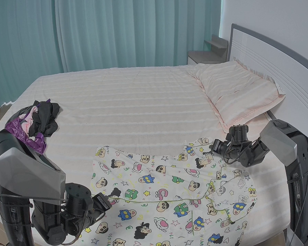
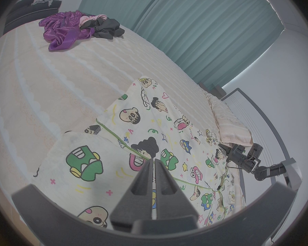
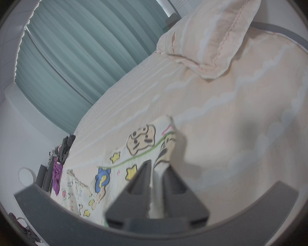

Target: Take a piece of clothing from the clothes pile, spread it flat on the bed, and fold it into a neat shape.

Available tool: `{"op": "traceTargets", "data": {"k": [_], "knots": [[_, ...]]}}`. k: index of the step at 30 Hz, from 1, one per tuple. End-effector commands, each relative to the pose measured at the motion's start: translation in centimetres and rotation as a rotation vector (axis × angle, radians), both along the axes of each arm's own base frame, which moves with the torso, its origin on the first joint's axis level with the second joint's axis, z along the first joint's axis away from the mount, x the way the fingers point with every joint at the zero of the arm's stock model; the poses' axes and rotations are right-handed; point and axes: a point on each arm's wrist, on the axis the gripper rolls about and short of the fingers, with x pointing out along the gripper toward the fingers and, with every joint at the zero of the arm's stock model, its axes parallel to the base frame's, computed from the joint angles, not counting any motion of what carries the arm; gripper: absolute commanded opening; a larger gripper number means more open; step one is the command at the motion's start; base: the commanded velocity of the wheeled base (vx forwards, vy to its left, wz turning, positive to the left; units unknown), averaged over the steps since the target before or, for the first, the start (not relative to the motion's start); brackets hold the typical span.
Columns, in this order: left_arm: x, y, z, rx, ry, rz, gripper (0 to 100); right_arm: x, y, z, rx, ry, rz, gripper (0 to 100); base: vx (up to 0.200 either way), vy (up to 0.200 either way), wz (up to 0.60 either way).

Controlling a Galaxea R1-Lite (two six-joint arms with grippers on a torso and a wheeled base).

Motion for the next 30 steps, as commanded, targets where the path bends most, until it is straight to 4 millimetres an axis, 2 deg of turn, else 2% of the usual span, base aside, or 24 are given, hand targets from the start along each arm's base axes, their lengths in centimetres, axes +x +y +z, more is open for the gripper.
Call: {"op": "traceTargets", "data": {"k": [1,6,13,20,29,30], "knots": [[0.1,0.0,0.1,-0.009,-0.014,0.001,0,0.7,-1.1,0.6,0.004,-0.032,-0.028,0,0.000,0.000,0.00],[0.1,0.0,0.1,-0.007,-0.012,0.004,0,2.0,-2.2,1.7,0.026,-0.078,-0.097,0,0.000,0.000,0.00],[0.2,0.1,0.1,-0.007,-0.013,0.010,0,2.8,-2.3,2.6,0.070,-0.120,-0.137,0,0.000,0.000,0.00],[0.2,0.2,0.1,-0.007,-0.015,0.014,0,4.1,-2.2,2.8,0.052,-0.168,-0.193,0,0.000,0.000,0.00],[0.2,0.2,0.2,-0.009,-0.017,0.016,0,4.2,-2.7,2.8,0.049,-0.171,-0.204,0,0.000,0.000,0.00],[0.2,0.2,0.2,-0.008,-0.016,0.016,0,4.2,-2.8,2.7,0.047,-0.166,-0.205,100,0.000,0.000,0.00]]}}
